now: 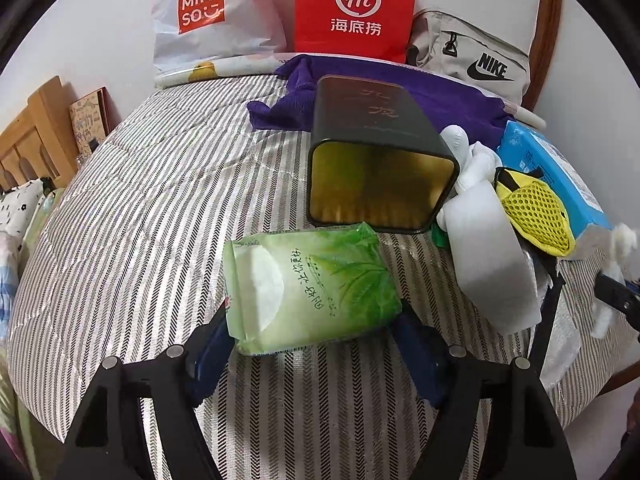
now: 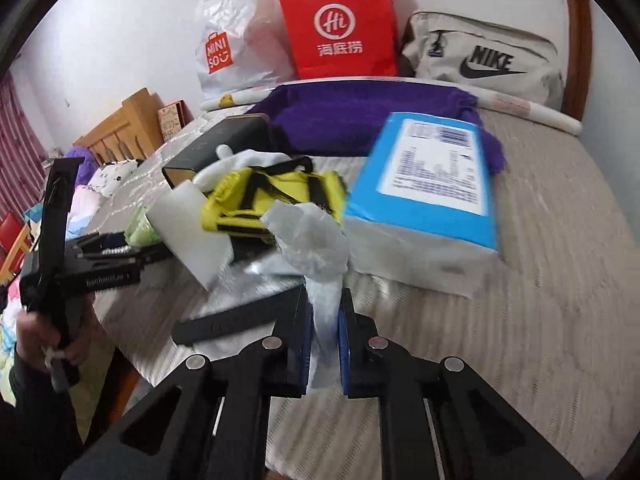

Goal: Organize soft objects
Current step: 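Carry the wipes pack and tissue over the purple towel with both tools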

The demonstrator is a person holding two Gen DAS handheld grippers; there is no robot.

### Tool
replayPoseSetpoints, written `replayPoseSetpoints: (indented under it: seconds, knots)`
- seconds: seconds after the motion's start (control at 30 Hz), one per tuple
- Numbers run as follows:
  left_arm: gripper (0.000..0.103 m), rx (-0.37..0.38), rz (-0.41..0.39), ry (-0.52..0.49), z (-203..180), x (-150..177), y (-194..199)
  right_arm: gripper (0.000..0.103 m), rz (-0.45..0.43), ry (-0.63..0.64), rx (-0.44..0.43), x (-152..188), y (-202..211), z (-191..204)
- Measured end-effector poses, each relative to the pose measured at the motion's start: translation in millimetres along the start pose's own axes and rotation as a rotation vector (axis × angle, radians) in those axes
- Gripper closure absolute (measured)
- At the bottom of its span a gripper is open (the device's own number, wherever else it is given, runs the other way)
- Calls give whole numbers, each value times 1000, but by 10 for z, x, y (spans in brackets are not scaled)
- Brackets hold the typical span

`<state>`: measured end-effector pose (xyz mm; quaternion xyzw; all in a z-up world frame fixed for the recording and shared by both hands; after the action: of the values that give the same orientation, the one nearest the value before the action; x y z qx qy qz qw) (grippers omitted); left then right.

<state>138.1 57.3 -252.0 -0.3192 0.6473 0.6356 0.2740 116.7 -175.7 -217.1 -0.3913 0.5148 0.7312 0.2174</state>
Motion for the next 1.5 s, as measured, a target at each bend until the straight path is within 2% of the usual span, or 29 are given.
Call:
replayPoseSetpoints:
  seconds: [0.13,0.27,0.33,0.57,0.83,1.07,1.13,1.23,1.5]
  knots:
    - [29,7,1,18,9,-11,3,92,11,-9,47,91,54,-205]
    - [30,54,13,66,26,-39,33,92,48,-10,117,228,-12,-385]
    - [30,73,18,75,20,-65,64,92,55,-34,108,258,-16,-415]
    - [30,48,8,29,3,-247,249,92,59,-29,69,179,62,-355]
    - [30,79,-27,33,58,-524,495,92,26,-22,37,-131,190,-276]
    - [30,88,-55,27,15,-882,530,92,-16,-13,35,-481,238,-248]
    - [30,86,-58,17,-15,-1003,508,92,-28,-20,37,-604,212,-258]
    - [30,35,-51,-10,-27,-1180,434,92,-34,-27,21,-748,132,-273]
    - [30,41,-67,-21,-111,-1611,152,92,-26,-26,9,-1124,-235,-443]
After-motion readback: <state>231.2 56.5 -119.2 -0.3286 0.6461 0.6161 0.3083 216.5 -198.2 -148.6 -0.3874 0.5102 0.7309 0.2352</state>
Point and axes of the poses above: each gripper's, at about its wrist camera, not at the fingertips, and y roughly against the way its jaws point, z to its left, x to its underside, the point moved 8 cm from there along -y, roughly the way its jaws point, and after that the axes turned 13 degrees about -z, right-handed, at the moved point
